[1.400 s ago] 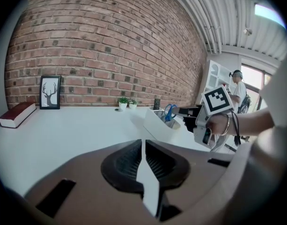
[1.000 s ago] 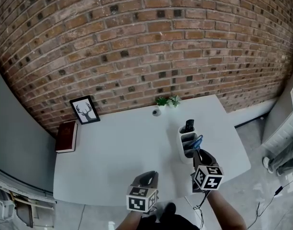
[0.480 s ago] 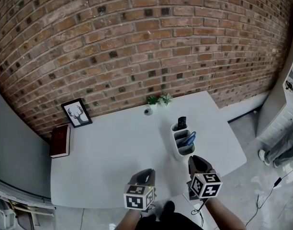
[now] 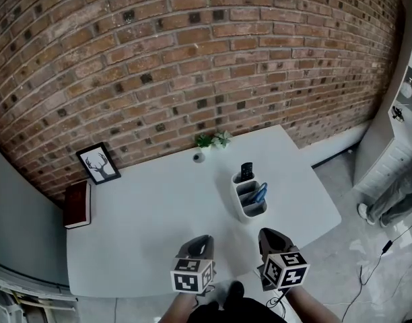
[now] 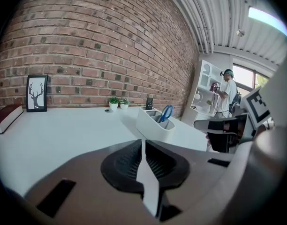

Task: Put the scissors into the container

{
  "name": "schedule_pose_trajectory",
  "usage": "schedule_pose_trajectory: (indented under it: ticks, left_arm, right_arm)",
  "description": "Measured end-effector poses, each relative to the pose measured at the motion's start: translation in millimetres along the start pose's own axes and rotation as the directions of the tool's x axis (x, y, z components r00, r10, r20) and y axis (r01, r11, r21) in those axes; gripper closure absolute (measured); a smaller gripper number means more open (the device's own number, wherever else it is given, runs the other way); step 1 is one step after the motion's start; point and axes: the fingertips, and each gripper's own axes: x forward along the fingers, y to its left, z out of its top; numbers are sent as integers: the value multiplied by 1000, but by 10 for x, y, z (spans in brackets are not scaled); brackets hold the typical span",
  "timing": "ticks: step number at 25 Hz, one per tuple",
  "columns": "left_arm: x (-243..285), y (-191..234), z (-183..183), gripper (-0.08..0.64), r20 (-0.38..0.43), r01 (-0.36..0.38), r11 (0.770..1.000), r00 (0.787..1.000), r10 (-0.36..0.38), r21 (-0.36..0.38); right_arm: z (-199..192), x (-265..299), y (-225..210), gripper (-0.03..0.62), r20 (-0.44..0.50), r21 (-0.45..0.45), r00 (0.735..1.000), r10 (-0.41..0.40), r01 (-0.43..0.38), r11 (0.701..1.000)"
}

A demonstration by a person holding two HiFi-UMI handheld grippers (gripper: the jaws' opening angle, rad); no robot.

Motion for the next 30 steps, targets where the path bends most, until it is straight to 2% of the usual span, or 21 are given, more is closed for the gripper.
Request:
schedule_pose_trajectory:
  ticks: [13, 20, 30]
  left_arm:
    - [39, 68, 98, 532, 12, 7, 999, 1000, -7, 31]
    - [26, 101, 127, 532, 16, 1, 1000, 1000, -1, 31]
    - [24, 146, 133, 532, 32, -11, 1000, 999, 10, 29]
  right_arm:
    - [-62, -100, 42, 591, -18, -31, 1000, -8, 7, 999]
    - [5, -143, 60, 592, 19, -76, 1000, -13, 14, 997]
    - [7, -122, 47, 592, 30, -50, 1000, -6, 8, 999]
